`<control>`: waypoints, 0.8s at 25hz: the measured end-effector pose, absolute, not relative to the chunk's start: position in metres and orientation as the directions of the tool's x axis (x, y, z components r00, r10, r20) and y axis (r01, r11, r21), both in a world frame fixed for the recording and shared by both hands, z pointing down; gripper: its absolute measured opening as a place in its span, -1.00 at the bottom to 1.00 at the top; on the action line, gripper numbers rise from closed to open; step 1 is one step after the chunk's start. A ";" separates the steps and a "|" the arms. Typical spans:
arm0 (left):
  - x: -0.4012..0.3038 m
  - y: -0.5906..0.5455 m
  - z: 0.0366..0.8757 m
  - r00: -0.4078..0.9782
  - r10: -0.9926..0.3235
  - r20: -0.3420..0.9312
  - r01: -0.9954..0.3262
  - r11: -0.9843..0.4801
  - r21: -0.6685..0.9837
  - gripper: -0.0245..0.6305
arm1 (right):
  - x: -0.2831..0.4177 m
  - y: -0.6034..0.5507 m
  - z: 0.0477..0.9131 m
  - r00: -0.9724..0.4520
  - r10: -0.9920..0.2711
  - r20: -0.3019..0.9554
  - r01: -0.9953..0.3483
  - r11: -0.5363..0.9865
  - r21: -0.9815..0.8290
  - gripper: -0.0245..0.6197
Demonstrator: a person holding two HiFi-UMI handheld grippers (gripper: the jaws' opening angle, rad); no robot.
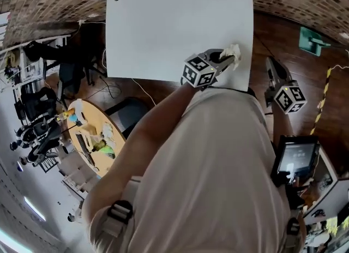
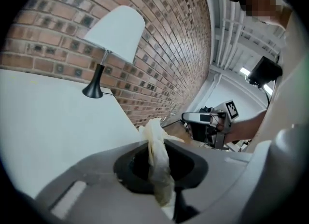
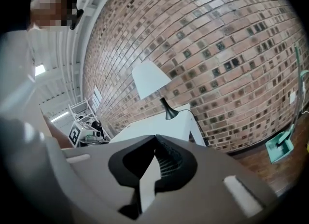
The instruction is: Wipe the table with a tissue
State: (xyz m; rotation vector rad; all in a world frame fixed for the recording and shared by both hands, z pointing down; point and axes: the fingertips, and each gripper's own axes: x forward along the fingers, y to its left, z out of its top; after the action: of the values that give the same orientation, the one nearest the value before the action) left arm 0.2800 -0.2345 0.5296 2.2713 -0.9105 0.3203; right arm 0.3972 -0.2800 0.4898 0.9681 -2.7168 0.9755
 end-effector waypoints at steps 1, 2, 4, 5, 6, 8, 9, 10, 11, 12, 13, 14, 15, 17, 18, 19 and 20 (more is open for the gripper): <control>0.267 -0.229 0.528 0.713 -0.548 0.437 -0.700 -0.525 0.483 -0.79 | 0.385 -0.276 0.487 -0.805 -0.519 0.289 -0.585 0.610 -0.534 -0.90; 0.252 -0.222 0.525 0.695 -0.573 0.434 -0.717 -0.511 0.474 -0.79 | 0.371 -0.271 0.485 -0.816 -0.502 0.286 -0.571 0.628 -0.529 -0.90; 0.221 -0.204 0.522 0.660 -0.615 0.432 -0.748 -0.482 0.456 -0.79 | 0.340 -0.255 0.480 -0.841 -0.463 0.281 -0.538 0.660 -0.524 -0.90; 0.208 -0.195 0.521 0.644 -0.631 0.433 -0.761 -0.469 0.448 -0.79 | 0.326 -0.245 0.479 -0.853 -0.441 0.279 -0.520 0.676 -0.522 -0.90; 0.196 -0.186 0.521 0.629 -0.645 0.433 -0.772 -0.455 0.444 -0.79 | 0.312 -0.236 0.477 -0.866 -0.417 0.277 -0.500 0.694 -0.518 -0.90; 0.175 -0.168 0.521 0.599 -0.674 0.432 -0.793 -0.423 0.438 -0.79 | 0.285 -0.221 0.471 -0.890 -0.368 0.271 -0.457 0.733 -0.505 -0.90; 0.165 -0.158 0.520 0.582 -0.690 0.430 -0.803 -0.406 0.436 -0.79 | 0.273 -0.214 0.467 -0.900 -0.346 0.267 -0.435 0.751 -0.496 -0.90; 0.155 -0.148 0.519 0.566 -0.706 0.426 -0.812 -0.390 0.433 -0.79 | 0.261 -0.206 0.463 -0.909 -0.324 0.261 -0.414 0.768 -0.488 -0.90; 0.146 -0.138 0.518 0.550 -0.722 0.419 -0.821 -0.375 0.431 -0.79 | 0.250 -0.198 0.460 -0.918 -0.304 0.257 -0.394 0.785 -0.479 -0.90; 0.137 -0.129 0.516 0.534 -0.739 0.411 -0.829 -0.361 0.428 -0.79 | 0.239 -0.189 0.457 -0.925 -0.283 0.254 -0.373 0.800 -0.470 -0.90; 0.128 -0.121 0.514 0.518 -0.755 0.402 -0.836 -0.347 0.426 -0.79 | 0.230 -0.182 0.455 -0.932 -0.263 0.251 -0.354 0.813 -0.462 -0.90; 0.118 -0.115 0.511 0.501 -0.772 0.392 -0.843 -0.332 0.423 -0.79 | 0.221 -0.175 0.453 -0.937 -0.244 0.249 -0.335 0.826 -0.453 -0.90; 0.109 -0.108 0.509 0.483 -0.788 0.382 -0.850 -0.318 0.419 -0.79 | 0.213 -0.167 0.452 -0.943 -0.226 0.246 -0.317 0.838 -0.445 -0.90; 0.089 -0.093 0.503 0.450 -0.816 0.364 -0.864 -0.294 0.409 -0.79 | 0.196 -0.150 0.450 -0.950 -0.198 0.241 -0.287 0.856 -0.429 -0.90; 0.081 -0.084 0.500 0.438 -0.827 0.353 -0.867 -0.286 0.407 -0.79 | 0.189 -0.140 0.448 -0.951 -0.189 0.244 -0.279 0.864 -0.418 -0.90; 0.077 -0.077 0.499 0.432 -0.835 0.341 -0.868 -0.282 0.409 -0.79 | 0.185 -0.131 0.447 -0.950 -0.185 0.251 -0.277 0.870 -0.408 -0.90; 0.075 -0.070 0.498 0.430 -0.841 0.329 -0.866 -0.281 0.415 -0.79 | 0.182 -0.124 0.447 -0.947 -0.186 0.260 -0.281 0.873 -0.398 -0.90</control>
State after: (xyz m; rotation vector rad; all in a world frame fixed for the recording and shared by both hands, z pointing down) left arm 0.0747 -0.0697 0.4985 2.1509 -1.4342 0.0611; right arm 0.1824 -0.1237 0.4465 0.3572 -2.8312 0.6489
